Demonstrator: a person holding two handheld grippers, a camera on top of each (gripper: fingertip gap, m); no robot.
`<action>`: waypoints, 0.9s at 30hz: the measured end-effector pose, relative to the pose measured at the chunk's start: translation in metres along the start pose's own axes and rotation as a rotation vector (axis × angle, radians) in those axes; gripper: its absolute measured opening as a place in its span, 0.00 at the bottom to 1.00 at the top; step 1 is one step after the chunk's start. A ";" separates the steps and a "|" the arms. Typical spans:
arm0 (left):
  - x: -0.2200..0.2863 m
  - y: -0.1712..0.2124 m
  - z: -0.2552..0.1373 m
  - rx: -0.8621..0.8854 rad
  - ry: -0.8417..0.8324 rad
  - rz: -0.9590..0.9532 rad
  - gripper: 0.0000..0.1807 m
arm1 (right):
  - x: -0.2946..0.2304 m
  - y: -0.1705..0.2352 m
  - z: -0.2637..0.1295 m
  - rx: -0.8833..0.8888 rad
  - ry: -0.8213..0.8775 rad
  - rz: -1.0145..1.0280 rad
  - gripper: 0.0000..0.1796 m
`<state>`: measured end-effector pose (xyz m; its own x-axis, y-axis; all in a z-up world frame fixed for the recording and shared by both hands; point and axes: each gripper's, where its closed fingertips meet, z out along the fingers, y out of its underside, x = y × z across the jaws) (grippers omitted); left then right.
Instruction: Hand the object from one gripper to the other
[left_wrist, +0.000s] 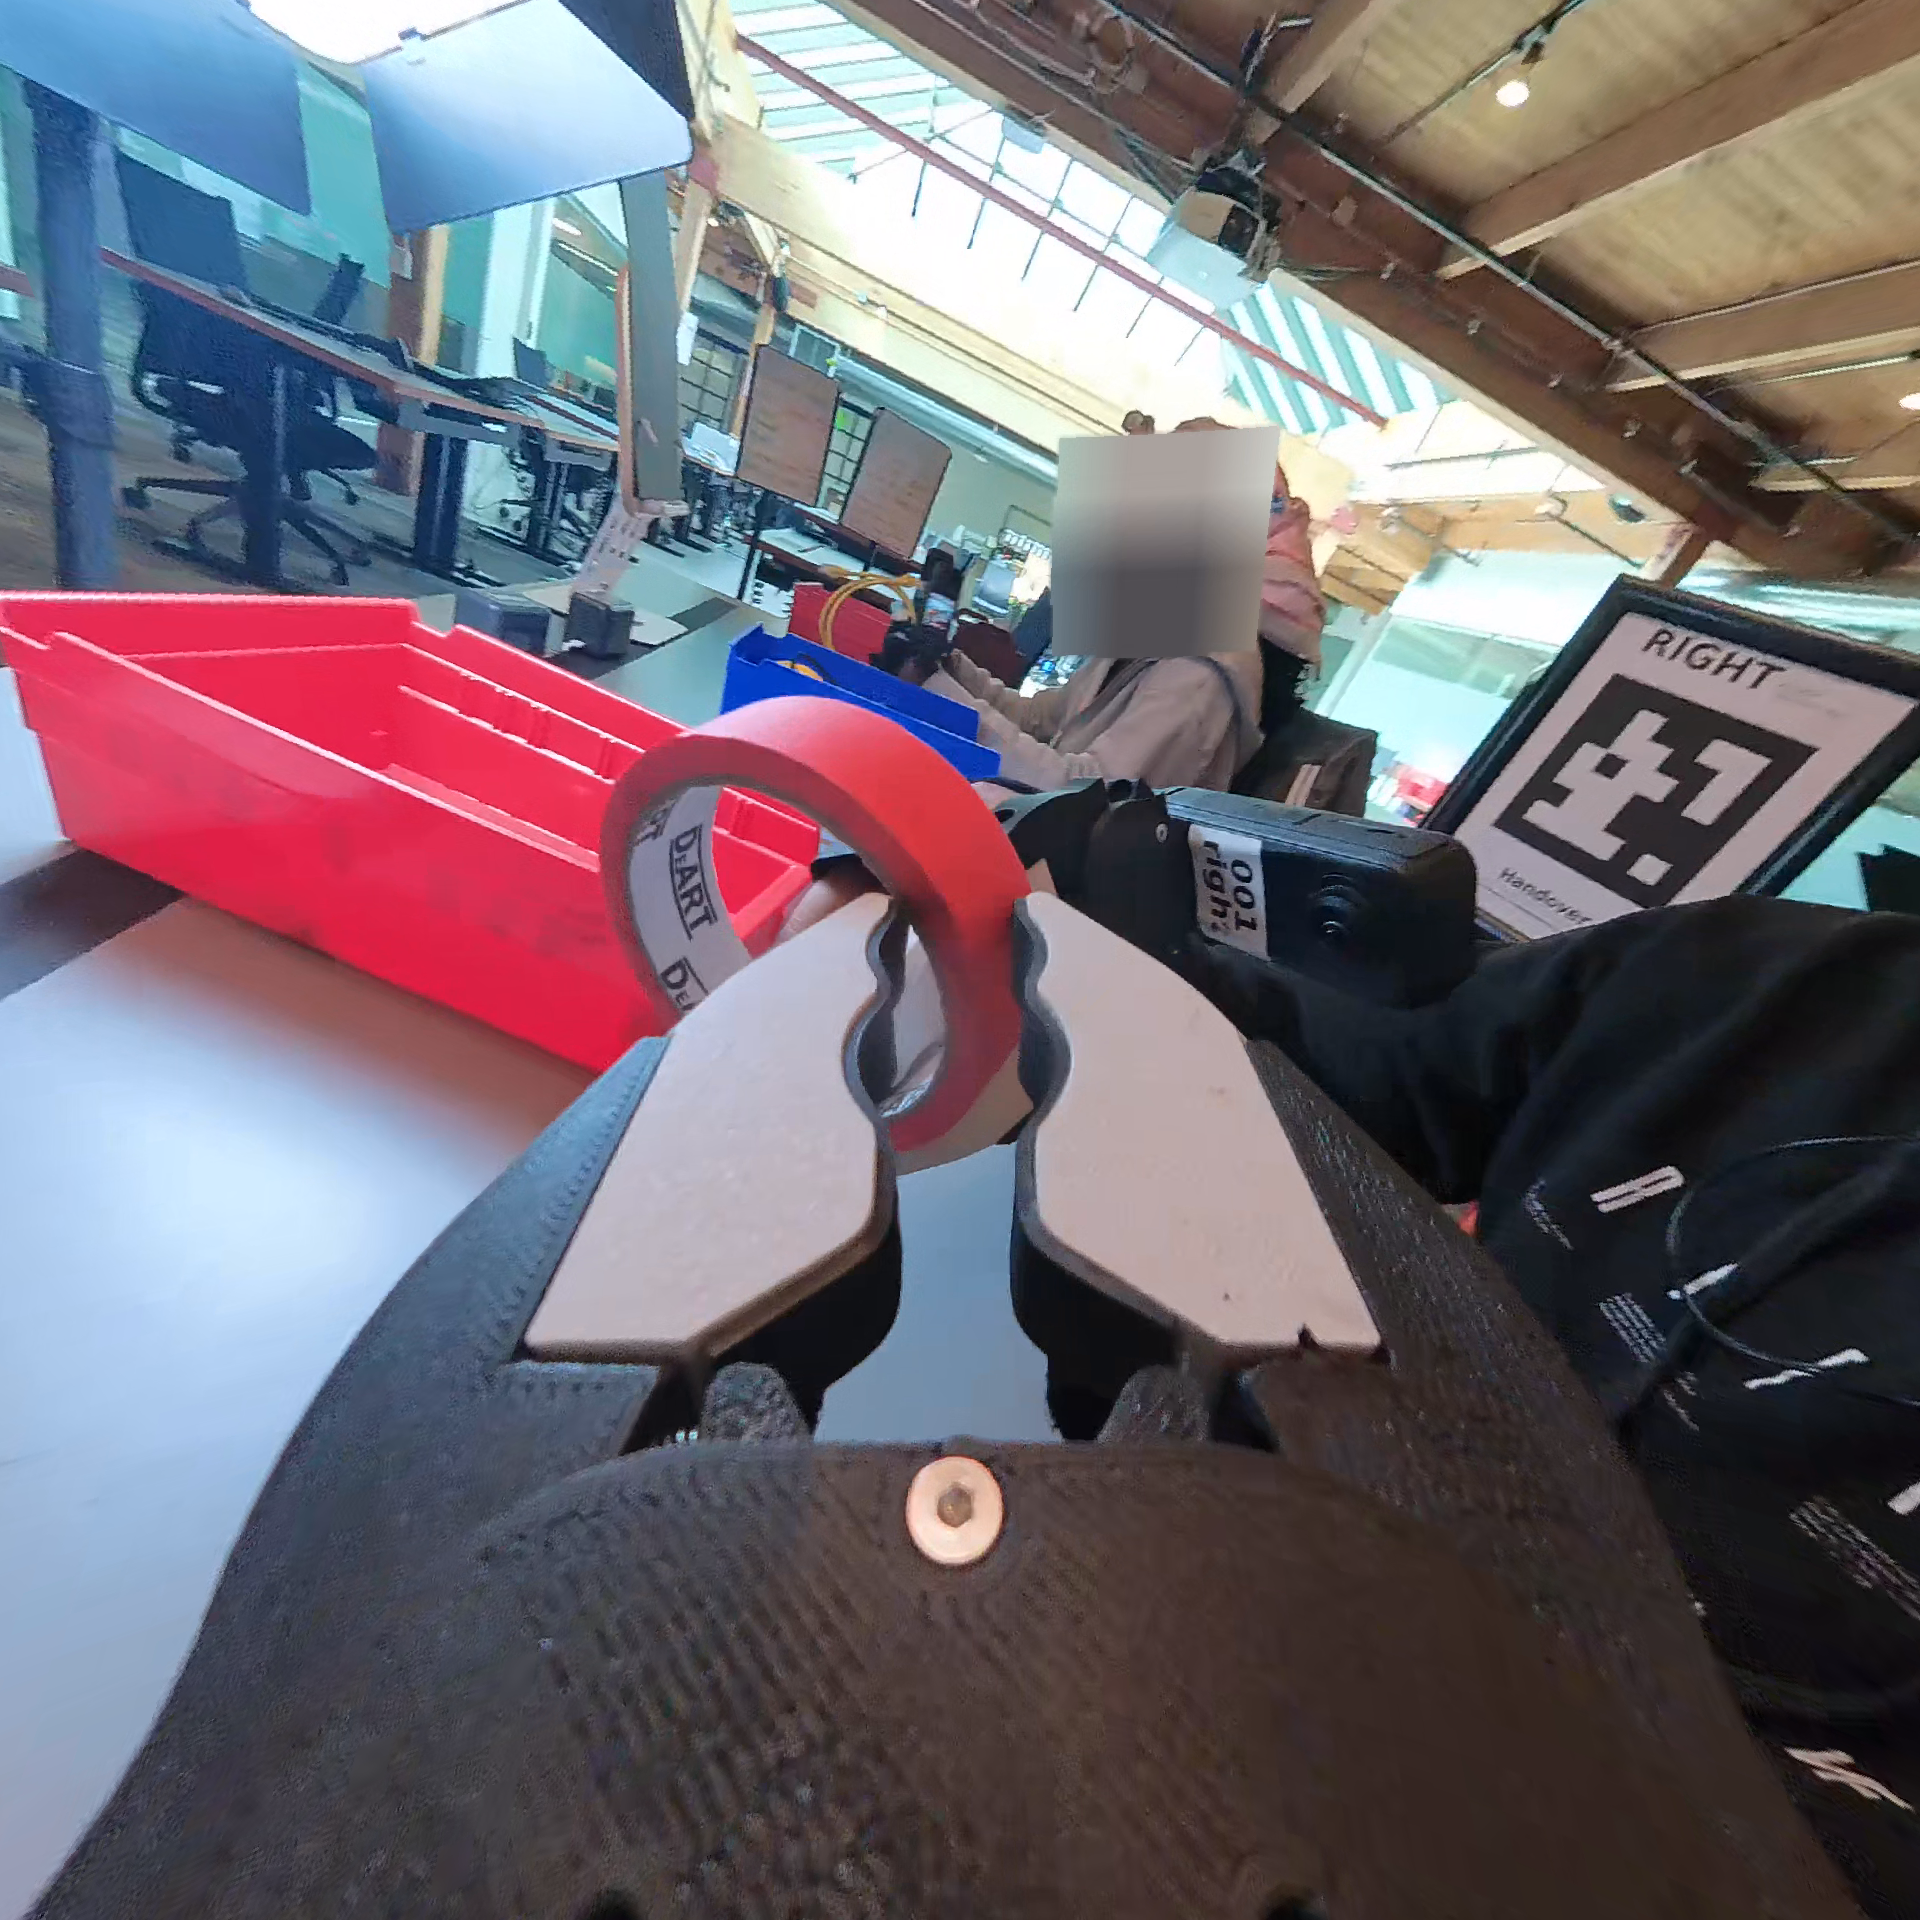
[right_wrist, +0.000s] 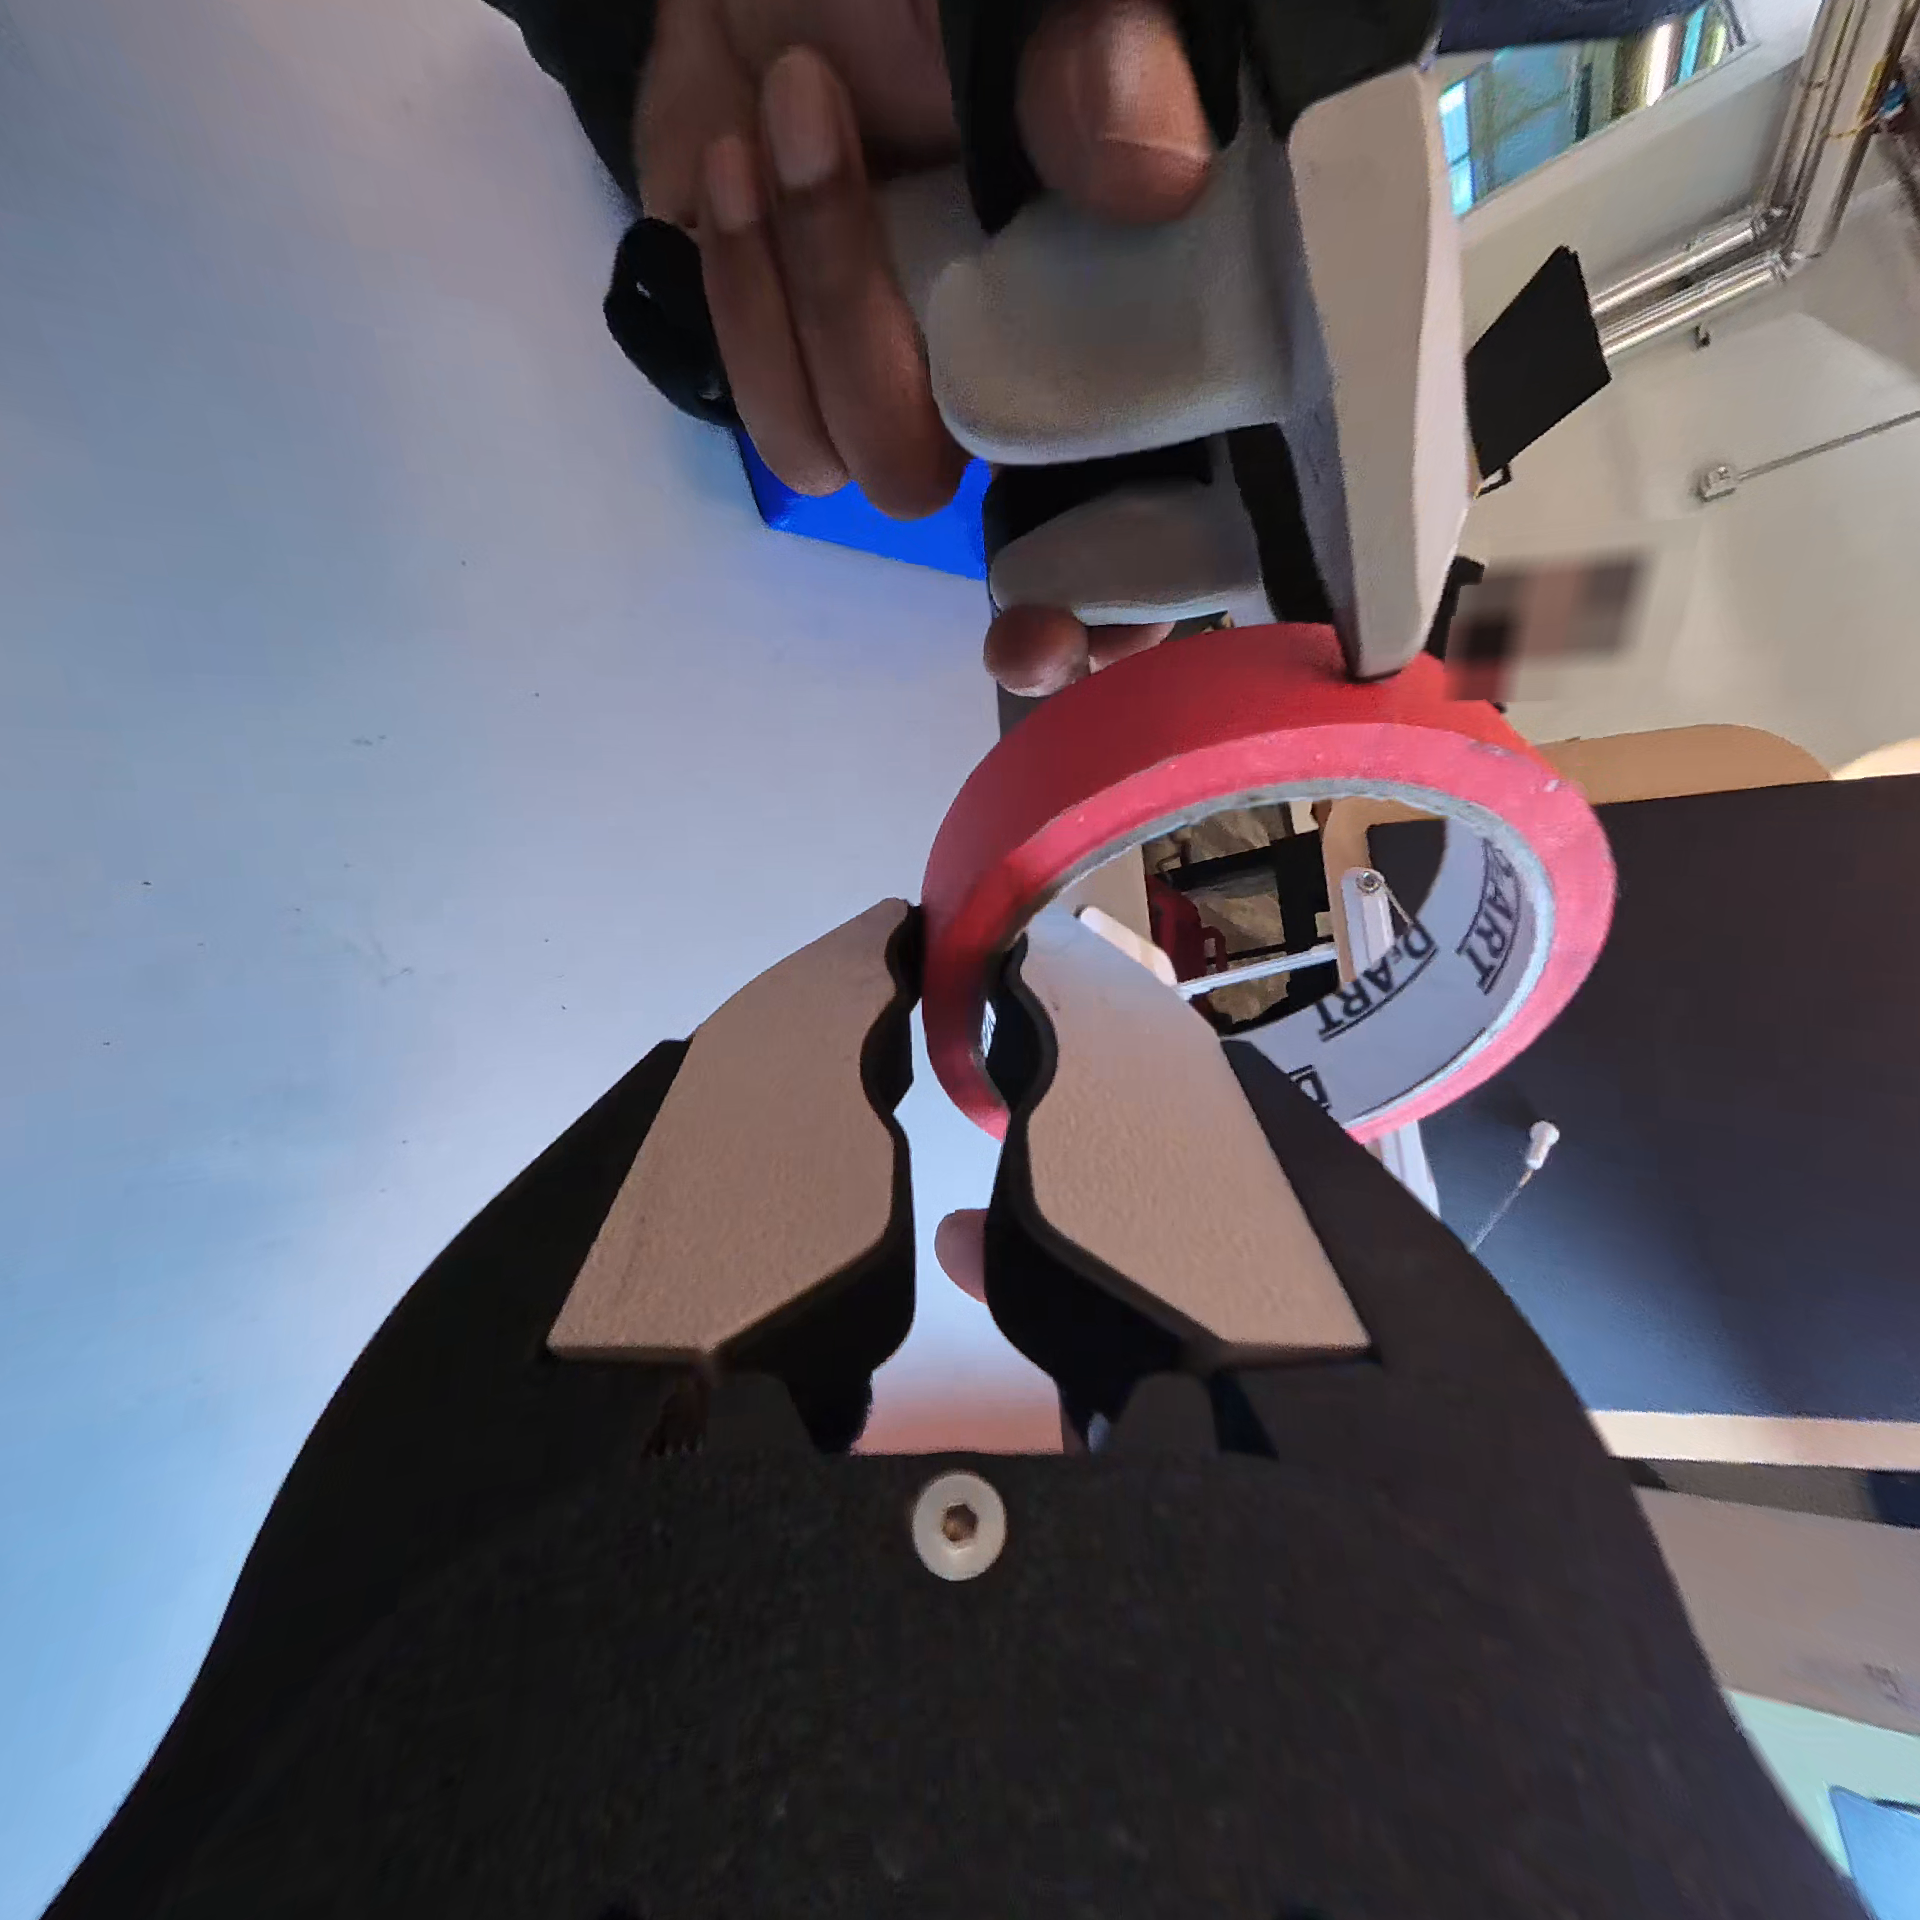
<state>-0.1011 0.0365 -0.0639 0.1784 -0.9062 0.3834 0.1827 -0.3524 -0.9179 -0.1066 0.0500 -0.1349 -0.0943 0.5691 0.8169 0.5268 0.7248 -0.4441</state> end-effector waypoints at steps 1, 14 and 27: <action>-0.001 0.001 0.000 -0.005 -0.006 0.004 0.10 | 0.000 0.002 0.000 -0.009 -0.001 0.005 0.06; -0.012 0.017 0.000 -0.120 -0.131 0.310 0.07 | -0.001 0.000 -0.010 0.078 -0.137 0.270 0.14; 0.012 0.024 -0.002 -0.126 -0.044 0.607 0.07 | 0.026 -0.047 -0.040 0.510 -0.446 0.976 0.19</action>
<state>-0.0966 0.0161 -0.0817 0.2546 -0.9441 -0.2094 -0.0792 0.1954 -0.9775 -0.1003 0.0151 -0.0780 -0.1789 0.9783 -0.1042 0.1514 -0.0773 -0.9854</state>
